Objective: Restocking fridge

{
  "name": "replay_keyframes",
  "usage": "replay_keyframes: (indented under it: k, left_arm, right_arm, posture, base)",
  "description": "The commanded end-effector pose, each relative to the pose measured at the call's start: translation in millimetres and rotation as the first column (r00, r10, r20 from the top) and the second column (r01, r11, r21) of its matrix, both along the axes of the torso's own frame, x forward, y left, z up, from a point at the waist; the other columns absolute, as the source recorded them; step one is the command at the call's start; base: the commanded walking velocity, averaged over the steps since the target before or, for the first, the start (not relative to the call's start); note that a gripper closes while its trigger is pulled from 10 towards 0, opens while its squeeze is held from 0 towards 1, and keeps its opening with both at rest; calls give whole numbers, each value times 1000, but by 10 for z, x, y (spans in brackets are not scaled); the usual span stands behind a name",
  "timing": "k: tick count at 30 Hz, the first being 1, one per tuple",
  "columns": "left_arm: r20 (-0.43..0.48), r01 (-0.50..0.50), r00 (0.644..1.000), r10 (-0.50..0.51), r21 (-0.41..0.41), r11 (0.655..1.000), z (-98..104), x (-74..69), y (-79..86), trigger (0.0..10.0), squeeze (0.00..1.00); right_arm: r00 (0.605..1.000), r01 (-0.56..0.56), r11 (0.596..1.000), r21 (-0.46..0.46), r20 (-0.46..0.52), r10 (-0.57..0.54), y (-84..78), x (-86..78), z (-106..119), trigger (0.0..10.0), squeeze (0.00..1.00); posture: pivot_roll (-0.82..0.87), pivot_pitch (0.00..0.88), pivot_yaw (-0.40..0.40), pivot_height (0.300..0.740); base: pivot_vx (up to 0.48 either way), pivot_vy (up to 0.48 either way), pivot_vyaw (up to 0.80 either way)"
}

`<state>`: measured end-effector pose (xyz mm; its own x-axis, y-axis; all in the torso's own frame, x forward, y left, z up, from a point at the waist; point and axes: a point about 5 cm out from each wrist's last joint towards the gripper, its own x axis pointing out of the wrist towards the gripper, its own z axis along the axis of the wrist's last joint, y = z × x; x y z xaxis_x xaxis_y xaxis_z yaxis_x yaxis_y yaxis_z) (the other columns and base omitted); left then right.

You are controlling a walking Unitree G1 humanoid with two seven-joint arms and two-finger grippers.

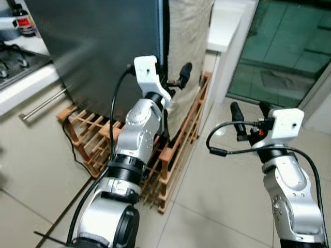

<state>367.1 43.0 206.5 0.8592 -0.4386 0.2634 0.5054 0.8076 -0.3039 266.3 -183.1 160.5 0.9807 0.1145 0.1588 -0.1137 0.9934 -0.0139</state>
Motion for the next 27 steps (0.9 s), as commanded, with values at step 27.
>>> replay_keyframes:
  k: [27]
  left_arm:
    - [217, 727, 682, -698, -303, 616, 468, -698, -1277, 10000, 0]
  right_arm:
    - [992, -80, 997, 14, -96, 81, 81, 41, -179, 10000, 0]
  posture:
    - [-223, 0, 14, 740]
  base:
    - [0, 0, 0]
